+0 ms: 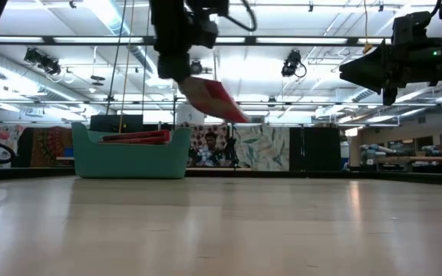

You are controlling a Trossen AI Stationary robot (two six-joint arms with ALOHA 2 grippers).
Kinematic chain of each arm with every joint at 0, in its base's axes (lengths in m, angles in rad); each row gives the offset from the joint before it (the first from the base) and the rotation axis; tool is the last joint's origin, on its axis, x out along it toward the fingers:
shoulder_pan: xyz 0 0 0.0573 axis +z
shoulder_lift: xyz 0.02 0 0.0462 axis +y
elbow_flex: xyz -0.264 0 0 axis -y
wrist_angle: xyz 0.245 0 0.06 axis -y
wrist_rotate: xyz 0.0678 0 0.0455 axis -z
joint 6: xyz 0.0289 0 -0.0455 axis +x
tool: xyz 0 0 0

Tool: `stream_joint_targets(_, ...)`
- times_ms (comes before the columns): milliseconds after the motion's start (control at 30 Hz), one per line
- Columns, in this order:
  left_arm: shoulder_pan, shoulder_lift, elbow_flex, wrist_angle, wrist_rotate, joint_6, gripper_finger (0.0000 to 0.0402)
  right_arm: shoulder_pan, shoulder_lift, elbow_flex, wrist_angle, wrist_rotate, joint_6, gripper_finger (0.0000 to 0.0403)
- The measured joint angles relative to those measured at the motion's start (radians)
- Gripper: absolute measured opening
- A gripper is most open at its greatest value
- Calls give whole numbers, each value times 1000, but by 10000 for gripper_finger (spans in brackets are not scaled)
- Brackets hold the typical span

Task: Sort popcorn bags into baskets
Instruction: Put the red popcorn bag into the blue bin

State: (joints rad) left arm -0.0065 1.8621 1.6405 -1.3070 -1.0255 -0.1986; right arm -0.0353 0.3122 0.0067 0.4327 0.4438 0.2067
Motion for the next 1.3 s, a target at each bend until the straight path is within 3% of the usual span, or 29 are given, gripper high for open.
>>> stream_joint_targets(200,87,-83,-32,-80,-54,-68,0,0,2,0,0,0,0,110)
stream_joint_targets(467,243,-254,-248,16,-46,-79,0,0,2,0,-1,0,0,110)
stream_joint_targets(667,437,-332,-401,115,92,-78,0,0,2,0,0,0,0,110)
stream_joint_targets(867,606,-346,-474,258,260,-66,0,0,2,0,0,0,0,110)
stream_joint_targets(1067,667,-338,-490,368,474,-41,18,0,2,0,-1,0,0,110)
stream_joint_targets(1300,664,-331,-491,303,500,-64,86,0,2,0,-1,0,0,110)
